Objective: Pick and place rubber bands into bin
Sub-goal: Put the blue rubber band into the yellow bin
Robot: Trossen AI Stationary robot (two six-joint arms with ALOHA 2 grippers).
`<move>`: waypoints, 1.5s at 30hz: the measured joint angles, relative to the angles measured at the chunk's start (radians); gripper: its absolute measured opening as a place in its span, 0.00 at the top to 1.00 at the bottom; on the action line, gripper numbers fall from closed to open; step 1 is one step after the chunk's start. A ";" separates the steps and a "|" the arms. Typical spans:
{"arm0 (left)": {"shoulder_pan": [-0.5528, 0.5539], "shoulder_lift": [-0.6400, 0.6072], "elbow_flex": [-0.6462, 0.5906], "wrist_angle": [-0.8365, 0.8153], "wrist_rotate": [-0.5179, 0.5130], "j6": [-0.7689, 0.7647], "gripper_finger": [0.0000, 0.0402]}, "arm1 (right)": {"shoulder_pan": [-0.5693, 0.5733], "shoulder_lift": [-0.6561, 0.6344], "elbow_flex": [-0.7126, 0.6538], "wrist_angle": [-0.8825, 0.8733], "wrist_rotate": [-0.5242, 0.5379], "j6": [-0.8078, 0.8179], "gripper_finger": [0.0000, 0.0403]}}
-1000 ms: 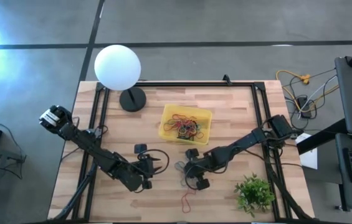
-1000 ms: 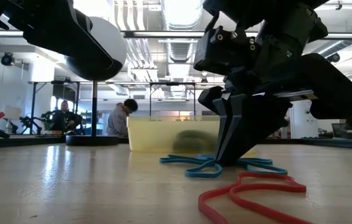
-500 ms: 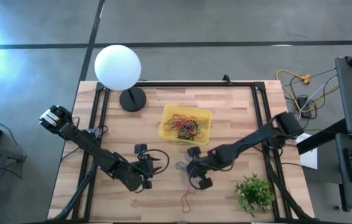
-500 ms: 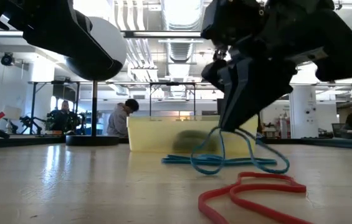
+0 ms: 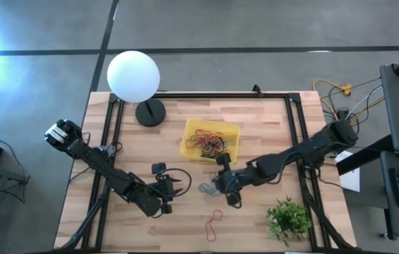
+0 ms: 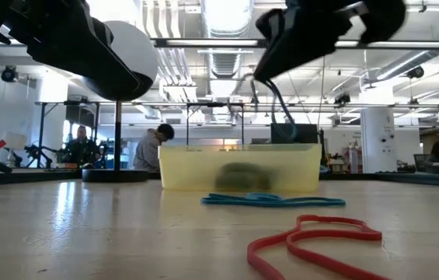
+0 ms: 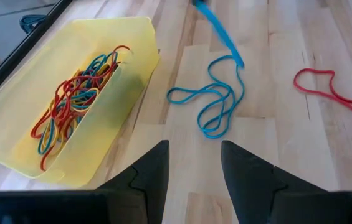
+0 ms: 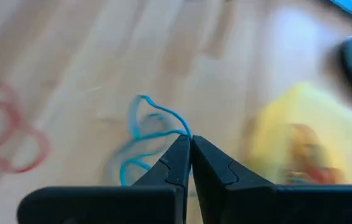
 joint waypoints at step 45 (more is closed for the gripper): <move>0.001 0.000 -0.012 0.054 -0.003 0.027 0.68 | -0.363 -0.080 -0.118 0.069 0.046 -0.016 0.72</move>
